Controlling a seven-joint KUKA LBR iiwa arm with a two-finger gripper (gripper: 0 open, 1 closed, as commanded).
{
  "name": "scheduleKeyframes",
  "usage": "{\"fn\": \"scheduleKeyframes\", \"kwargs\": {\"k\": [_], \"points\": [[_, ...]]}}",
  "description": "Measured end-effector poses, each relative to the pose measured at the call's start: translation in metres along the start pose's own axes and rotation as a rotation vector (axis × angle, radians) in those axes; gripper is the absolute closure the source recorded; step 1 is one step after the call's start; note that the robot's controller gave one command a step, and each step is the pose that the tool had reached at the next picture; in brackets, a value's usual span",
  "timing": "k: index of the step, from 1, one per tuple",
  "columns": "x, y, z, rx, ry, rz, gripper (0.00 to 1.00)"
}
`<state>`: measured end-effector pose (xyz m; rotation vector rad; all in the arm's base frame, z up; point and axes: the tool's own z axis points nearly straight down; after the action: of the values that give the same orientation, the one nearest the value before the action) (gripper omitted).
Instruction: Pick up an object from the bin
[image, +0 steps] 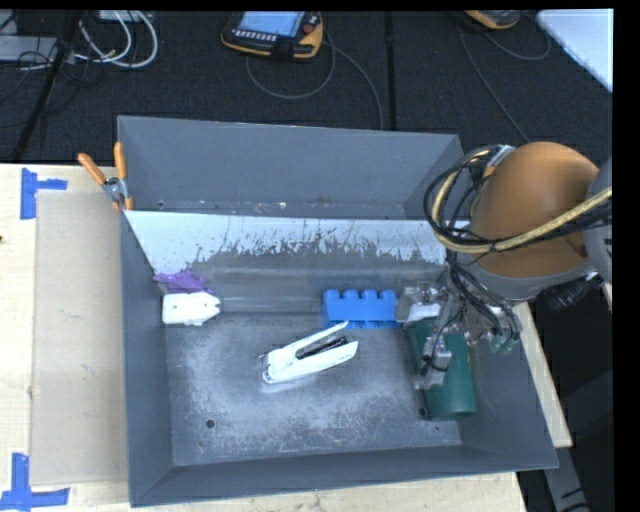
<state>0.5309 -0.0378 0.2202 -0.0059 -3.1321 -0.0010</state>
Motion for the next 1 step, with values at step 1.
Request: {"fn": "scheduleKeyframes", "kwargs": {"k": [1], "points": [[-0.0015,0.0002,-0.0044,0.001,-0.008,-0.001,0.0]]}}
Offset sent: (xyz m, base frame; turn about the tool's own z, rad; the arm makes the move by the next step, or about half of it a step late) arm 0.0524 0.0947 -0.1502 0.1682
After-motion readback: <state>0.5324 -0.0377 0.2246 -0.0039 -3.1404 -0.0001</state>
